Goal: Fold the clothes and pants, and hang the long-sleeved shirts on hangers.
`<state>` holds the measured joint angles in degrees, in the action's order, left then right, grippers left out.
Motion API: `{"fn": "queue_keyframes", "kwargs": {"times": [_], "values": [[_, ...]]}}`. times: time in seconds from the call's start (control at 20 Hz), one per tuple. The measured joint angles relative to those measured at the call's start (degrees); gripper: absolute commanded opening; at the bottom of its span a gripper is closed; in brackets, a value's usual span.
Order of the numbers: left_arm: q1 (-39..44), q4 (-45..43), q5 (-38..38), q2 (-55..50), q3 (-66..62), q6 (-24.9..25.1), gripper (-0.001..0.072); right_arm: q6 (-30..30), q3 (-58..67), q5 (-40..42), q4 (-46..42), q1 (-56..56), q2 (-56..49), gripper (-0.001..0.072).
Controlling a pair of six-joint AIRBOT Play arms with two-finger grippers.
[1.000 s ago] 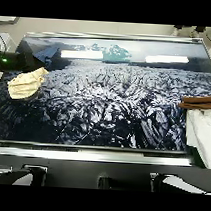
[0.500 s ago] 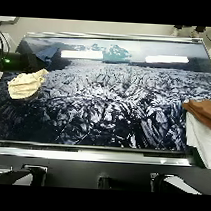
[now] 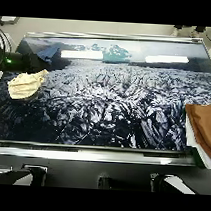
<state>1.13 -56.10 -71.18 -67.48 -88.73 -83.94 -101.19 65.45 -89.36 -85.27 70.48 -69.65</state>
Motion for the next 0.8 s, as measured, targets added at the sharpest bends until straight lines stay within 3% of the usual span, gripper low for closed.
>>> {"fn": "queue_keyframes", "kwargs": {"times": [0.05,0.25,0.45,0.55,0.65,0.7,0.75,0.8], "values": [[0.0,0.1,0.0,0.0,0.0,0.0,0.0026,0.0,-0.8,0.1,-0.9,0.0,0.0,0.0684],[0.0,0.5,0.0,0.0,0.0,0.0,0.0026,2.6,-1.4,1.7,2.0,0.0,0.3,0.0708],[0.3,1.0,3.2,-0.2,-2.4,0.0,0.0021,5.4,11.5,9.9,13.7,-1.3,0.4,0.0702],[1.9,-4.1,7.0,-1.1,-6.0,-0.4,0.0022,8.0,20.9,16.9,19.1,-6.2,0.5,0.0699],[5.6,-17.4,8.6,-3.2,-9.6,-4.1,0.0028,10.3,28.0,22.2,20.9,-16.0,0.5,0.0698],[7.7,-25.5,8.5,-4.6,-10.8,-6.6,0.0133,10.8,29.9,23.3,20.1,-21.9,0.3,0.0698],[9.2,-31.4,7.6,-6.1,-11.6,-8.7,0.0503,10.5,31.1,23.3,17.9,-28.8,-0.2,0.0688],[10.4,-35.8,5.1,-8.0,-12.1,-10.7,0.0701,9.2,31.7,22.1,15.2,-35.2,-1.2,0.0689]]}}
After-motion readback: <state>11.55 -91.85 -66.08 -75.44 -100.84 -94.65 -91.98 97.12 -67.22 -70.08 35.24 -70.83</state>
